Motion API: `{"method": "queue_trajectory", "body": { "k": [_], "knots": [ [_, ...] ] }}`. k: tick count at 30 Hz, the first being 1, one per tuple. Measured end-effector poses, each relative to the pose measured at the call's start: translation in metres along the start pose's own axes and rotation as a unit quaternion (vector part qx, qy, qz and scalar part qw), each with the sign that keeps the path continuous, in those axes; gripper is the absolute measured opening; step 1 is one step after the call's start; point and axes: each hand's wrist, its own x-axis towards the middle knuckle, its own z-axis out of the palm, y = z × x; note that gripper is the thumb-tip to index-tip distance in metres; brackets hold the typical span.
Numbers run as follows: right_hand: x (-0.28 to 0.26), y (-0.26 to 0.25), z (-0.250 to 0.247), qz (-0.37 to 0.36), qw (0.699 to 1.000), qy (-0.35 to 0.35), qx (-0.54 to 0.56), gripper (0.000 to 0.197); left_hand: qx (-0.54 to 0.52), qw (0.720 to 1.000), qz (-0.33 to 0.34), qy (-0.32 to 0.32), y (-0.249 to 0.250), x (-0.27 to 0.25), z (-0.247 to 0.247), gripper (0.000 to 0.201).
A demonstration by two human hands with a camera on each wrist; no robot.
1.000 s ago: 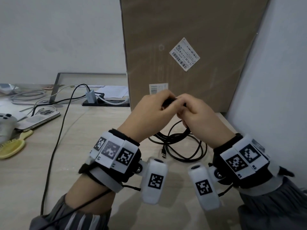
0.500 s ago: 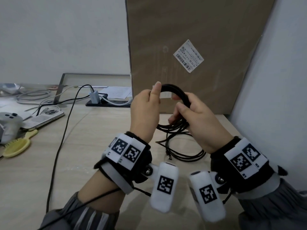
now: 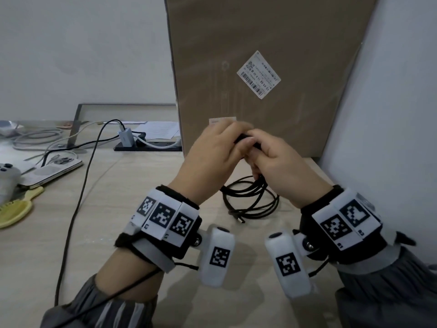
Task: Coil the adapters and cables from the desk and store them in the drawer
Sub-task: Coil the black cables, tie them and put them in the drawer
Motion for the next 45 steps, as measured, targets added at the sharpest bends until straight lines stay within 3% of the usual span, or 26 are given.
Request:
{"method": "queue_trajectory", "body": {
  "k": [3, 7, 9, 11, 14, 16, 20, 23, 26, 30, 34, 37, 40, 43, 45],
  "knots": [
    [0.002, 0.003, 0.001, 0.006, 0.999, 0.037, -0.015, 0.012, -0.059, 0.996, -0.060, -0.034, 0.005, 0.000, -0.005, 0.032],
    [0.003, 0.006, 0.001, 0.017, 0.993, 0.099, 0.056, 0.010, -0.063, 0.988, -0.126, 0.065, 0.009, 0.002, 0.001, 0.036],
    [0.003, 0.004, 0.004, 0.021, 0.992, 0.086, 0.091, 0.012, -0.186, 0.954, -0.202, 0.124, 0.009, 0.003, 0.001, 0.039],
    [0.003, 0.002, 0.007, 0.025, 0.988, 0.066, 0.140, 0.015, -0.333, 0.891, -0.257, 0.169, 0.011, 0.004, 0.001, 0.041],
    [0.004, 0.000, 0.005, 0.021, 0.973, 0.072, 0.216, 0.018, -0.447, 0.833, -0.282, 0.163, 0.019, 0.004, 0.003, 0.039],
    [0.004, -0.001, 0.000, 0.020, 0.971, 0.087, 0.221, 0.019, -0.454, 0.839, -0.282, 0.103, 0.021, 0.003, 0.002, 0.040],
    [0.004, 0.002, -0.005, 0.012, 0.986, 0.088, 0.139, 0.023, -0.237, 0.932, -0.274, -0.005, 0.008, 0.003, -0.011, 0.048],
    [0.003, 0.003, 0.003, -0.004, 0.995, 0.052, 0.089, 0.025, -0.089, 0.986, -0.143, -0.014, -0.001, 0.003, -0.013, 0.041],
    [0.000, 0.003, 0.008, -0.031, 0.998, 0.038, 0.038, 0.024, -0.021, 0.998, -0.048, -0.019, 0.006, 0.001, -0.010, 0.034],
    [0.001, 0.003, 0.006, -0.030, 0.998, 0.051, 0.017, 0.020, -0.011, 0.997, -0.068, -0.018, 0.002, 0.001, -0.008, 0.038],
    [0.001, 0.000, 0.007, -0.039, 0.993, 0.089, 0.062, 0.016, -0.095, 0.985, -0.125, 0.070, 0.004, 0.003, -0.007, 0.037],
    [0.002, -0.002, 0.007, -0.032, 0.987, 0.101, 0.121, 0.023, -0.225, 0.949, -0.177, 0.134, 0.011, 0.002, -0.002, 0.037],
    [0.002, -0.004, 0.008, -0.013, 0.981, 0.101, 0.167, 0.023, -0.346, 0.893, -0.229, 0.174, 0.017, 0.002, 0.003, 0.039],
    [0.002, -0.004, 0.008, -0.005, 0.977, 0.109, 0.184, 0.023, -0.429, 0.853, -0.259, 0.147, 0.016, 0.002, 0.006, 0.041],
    [0.003, -0.001, 0.005, -0.004, 0.978, 0.125, 0.166, 0.023, -0.431, 0.856, -0.272, 0.088, 0.014, 0.002, 0.005, 0.043]
  ]
}}
